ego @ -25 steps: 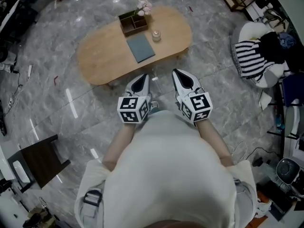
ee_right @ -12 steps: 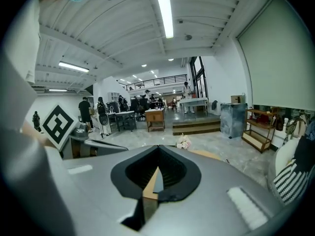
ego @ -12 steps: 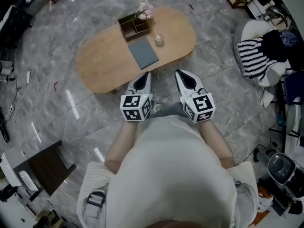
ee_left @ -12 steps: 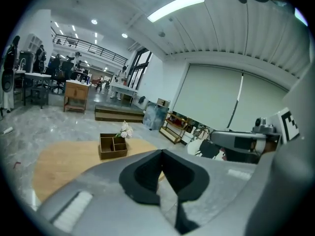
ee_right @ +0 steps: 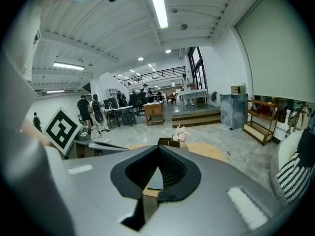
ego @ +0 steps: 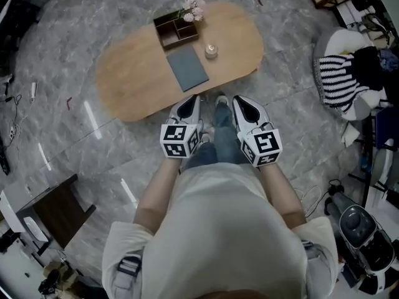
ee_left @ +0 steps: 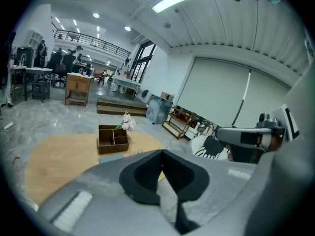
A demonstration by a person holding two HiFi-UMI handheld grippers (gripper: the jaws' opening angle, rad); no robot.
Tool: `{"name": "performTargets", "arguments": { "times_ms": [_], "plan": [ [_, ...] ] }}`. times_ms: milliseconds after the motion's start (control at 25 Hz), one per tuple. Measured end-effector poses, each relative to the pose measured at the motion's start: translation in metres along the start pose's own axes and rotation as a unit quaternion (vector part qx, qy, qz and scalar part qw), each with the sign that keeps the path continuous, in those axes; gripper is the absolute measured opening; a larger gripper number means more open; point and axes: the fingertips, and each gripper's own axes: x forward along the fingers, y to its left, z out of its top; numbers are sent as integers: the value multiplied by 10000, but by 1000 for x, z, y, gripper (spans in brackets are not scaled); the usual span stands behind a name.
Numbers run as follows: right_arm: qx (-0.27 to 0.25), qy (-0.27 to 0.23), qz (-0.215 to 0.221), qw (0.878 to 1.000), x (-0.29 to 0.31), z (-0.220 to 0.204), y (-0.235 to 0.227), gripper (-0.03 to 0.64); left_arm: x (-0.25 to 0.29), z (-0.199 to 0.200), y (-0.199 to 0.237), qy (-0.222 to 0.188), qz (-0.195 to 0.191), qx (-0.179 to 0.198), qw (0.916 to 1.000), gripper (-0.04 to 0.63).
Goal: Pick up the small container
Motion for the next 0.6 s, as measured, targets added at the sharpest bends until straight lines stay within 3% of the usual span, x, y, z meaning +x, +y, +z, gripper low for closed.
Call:
{"name": "performTargets", "arguments": {
  "times_ms": [600],
  "plan": [
    [57,678,353,9971,109,-47,-82,-2,139,-41,63,655,567,-370,9956,2]
  ]
}}
